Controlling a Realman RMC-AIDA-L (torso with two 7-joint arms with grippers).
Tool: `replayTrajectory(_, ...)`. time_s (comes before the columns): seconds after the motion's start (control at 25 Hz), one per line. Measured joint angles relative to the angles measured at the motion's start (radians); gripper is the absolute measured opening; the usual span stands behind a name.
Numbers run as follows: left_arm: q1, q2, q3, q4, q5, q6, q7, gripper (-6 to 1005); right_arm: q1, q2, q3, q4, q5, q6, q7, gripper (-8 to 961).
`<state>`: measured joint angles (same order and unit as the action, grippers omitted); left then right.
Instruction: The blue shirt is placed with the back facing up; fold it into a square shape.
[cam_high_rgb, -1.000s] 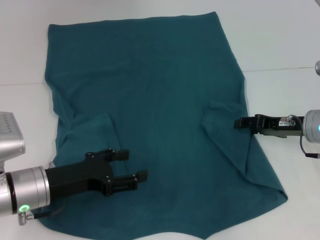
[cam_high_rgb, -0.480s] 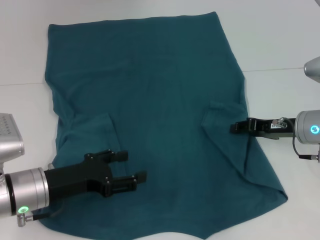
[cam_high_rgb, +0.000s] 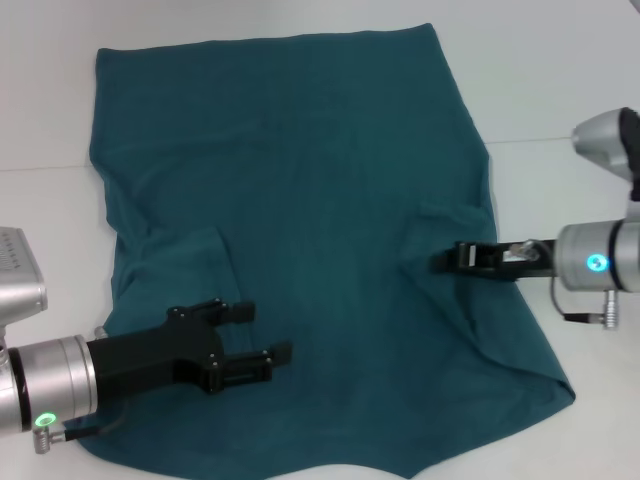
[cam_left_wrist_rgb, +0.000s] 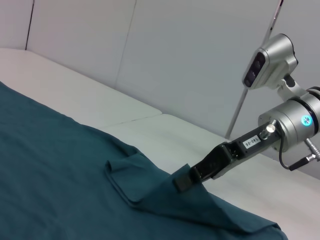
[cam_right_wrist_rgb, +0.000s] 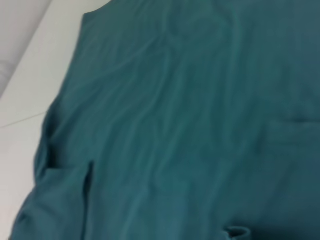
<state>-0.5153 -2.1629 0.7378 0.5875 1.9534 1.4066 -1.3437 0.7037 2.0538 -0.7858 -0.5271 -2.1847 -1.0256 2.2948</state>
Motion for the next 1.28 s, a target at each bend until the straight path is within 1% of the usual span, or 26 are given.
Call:
replayTrajectory(0.08, 0.0, 0.0, 0.0, 0.0, -0.001, 0.0, 0.0, 847, 0.009, 0.012, -0.002, 0.0, -0.002, -0.003, -0.004, 30)
replayTrajectory(0.12, 0.0, 0.0, 0.0, 0.0, -0.002, 0.0, 0.0, 847, 0.012, 0.016, -0.003, 0.0, -0.003, -0.004, -0.008, 28)
replayTrajectory(0.32, 0.001, 0.0, 0.0, 0.0, -0.001, 0.0, 0.0, 848, 0.011, 0.018, 0.0, 0.004, 0.01, -0.029, -0.05, 20)
replayTrajectory(0.52, 0.004, 0.0, -0.001, 0.0, -0.001, -0.001, 0.0, 847, -0.009, 0.018, 0.005, 0.005, 0.094, -0.112, -0.149, 133)
replayTrajectory(0.72, 0.005, 0.0, -0.009, 0.0, -0.001, -0.001, -0.008, 848, -0.035, 0.009, 0.008, -0.003, 0.166, -0.179, -0.206, 371)
replayTrajectory(0.96, 0.017, 0.003, -0.047, 0.013, 0.0, 0.017, -0.044, 848, -0.062, 0.003, 0.011, -0.003, 0.202, -0.219, -0.272, 618)
replayTrajectory(1.04, 0.028, 0.005, -0.052, 0.03, 0.001, 0.02, -0.074, 848, -0.069, -0.001, 0.012, -0.003, 0.207, -0.227, -0.284, 676)
replayTrajectory(1.16, 0.06, 0.007, -0.056, 0.066, 0.002, 0.017, -0.128, 848, -0.079, -0.01, 0.028, -0.004, 0.21, -0.245, -0.287, 762)
replayTrajectory(1.28, 0.098, 0.008, -0.068, 0.114, 0.004, 0.019, -0.178, 848, -0.086, -0.014, 0.053, -0.004, 0.211, -0.26, -0.296, 848)
